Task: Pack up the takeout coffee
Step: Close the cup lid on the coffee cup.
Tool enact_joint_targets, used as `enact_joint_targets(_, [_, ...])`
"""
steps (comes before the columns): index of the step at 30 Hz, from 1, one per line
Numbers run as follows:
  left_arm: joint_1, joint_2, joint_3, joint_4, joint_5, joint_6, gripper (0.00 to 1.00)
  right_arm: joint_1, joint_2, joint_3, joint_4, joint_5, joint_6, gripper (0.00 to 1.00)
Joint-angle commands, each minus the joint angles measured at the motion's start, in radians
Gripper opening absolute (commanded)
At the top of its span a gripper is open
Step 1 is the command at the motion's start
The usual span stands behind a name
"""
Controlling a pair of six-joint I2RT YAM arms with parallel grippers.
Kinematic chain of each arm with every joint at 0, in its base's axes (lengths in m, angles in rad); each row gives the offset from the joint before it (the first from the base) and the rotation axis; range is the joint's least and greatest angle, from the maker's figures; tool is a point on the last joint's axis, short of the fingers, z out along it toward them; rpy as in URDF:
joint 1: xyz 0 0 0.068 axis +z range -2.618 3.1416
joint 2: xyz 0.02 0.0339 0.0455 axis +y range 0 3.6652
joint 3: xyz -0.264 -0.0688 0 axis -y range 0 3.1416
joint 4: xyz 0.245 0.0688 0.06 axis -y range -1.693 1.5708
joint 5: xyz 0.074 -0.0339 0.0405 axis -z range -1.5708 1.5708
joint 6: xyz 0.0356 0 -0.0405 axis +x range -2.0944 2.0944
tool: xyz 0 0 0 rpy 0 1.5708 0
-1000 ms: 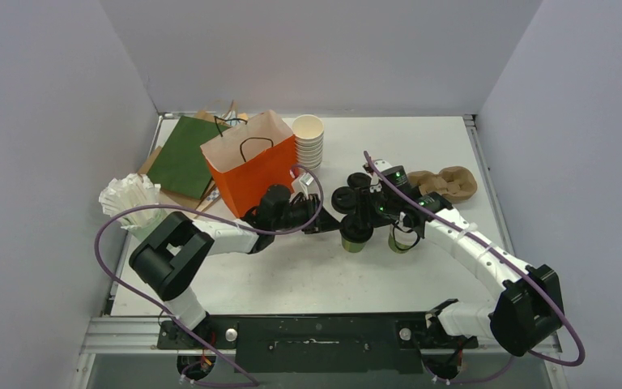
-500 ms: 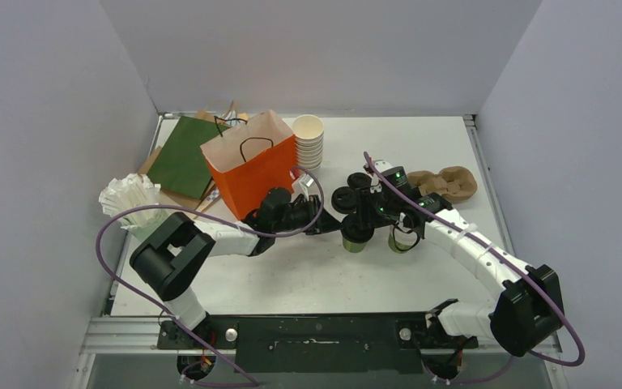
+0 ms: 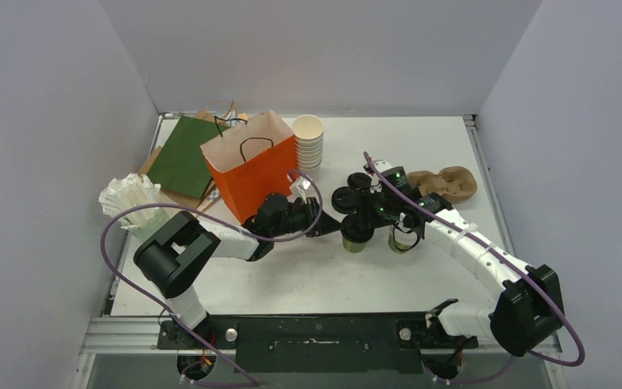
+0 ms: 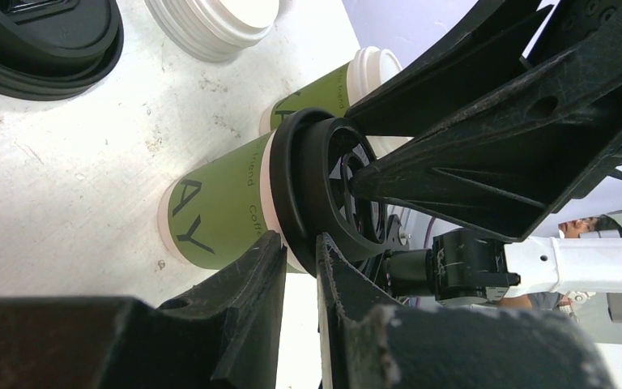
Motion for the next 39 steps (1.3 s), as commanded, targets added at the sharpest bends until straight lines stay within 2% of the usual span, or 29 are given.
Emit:
enact_joint_targets(1, [-0.014, 0.073, -0.062, -0.122, -0.034, 0.038, 0.18, 0.008, 0.012, -0.02, -0.019, 0.011, 0.0, 0.46])
enact_joint_targets(6, [-0.014, 0.089, -0.063, -0.157, -0.047, 0.04, 0.18, 0.011, 0.015, -0.009, -0.03, 0.018, -0.005, 0.47])
enact_joint_targets(14, [-0.017, 0.075, -0.004, -0.389, -0.125, 0.104, 0.15, 0.024, 0.018, 0.002, -0.038, 0.037, -0.002, 0.46])
enact_joint_targets(31, [-0.057, 0.137, 0.011, -0.398, -0.146, 0.099, 0.13, 0.027, 0.015, -0.018, -0.027, 0.039, -0.002, 0.46])
enact_joint_targets(39, [-0.057, 0.039, 0.135, -0.579, -0.175, 0.186, 0.15, 0.008, 0.004, -0.009, -0.029, 0.04, 0.0, 0.46])
